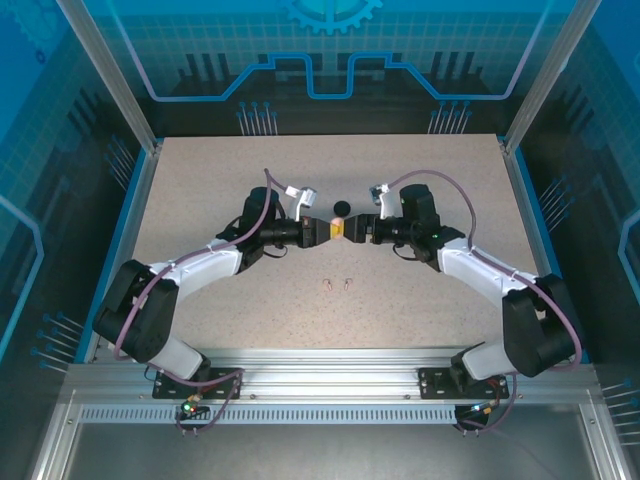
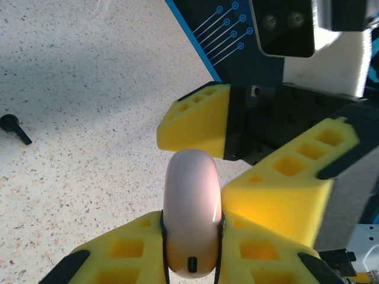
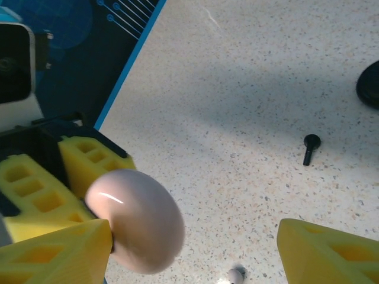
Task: Insert the wireless bluetooth earbuds into the charging case
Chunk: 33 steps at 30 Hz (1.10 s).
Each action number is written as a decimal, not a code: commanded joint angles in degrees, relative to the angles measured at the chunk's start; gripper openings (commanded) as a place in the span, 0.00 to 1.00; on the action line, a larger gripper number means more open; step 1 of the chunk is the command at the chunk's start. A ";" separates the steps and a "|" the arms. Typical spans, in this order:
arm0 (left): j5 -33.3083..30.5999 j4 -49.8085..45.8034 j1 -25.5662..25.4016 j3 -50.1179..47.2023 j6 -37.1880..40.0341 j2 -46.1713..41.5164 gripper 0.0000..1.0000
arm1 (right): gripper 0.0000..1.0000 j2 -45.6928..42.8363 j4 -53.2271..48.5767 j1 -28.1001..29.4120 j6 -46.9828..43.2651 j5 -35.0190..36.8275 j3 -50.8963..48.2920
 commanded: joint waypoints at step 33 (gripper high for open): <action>3.28 5.33 0.11 0.36 -3.17 -1.80 0.00 | 0.63 -4.91 3.01 -4.38 -0.91 -10.93 -4.44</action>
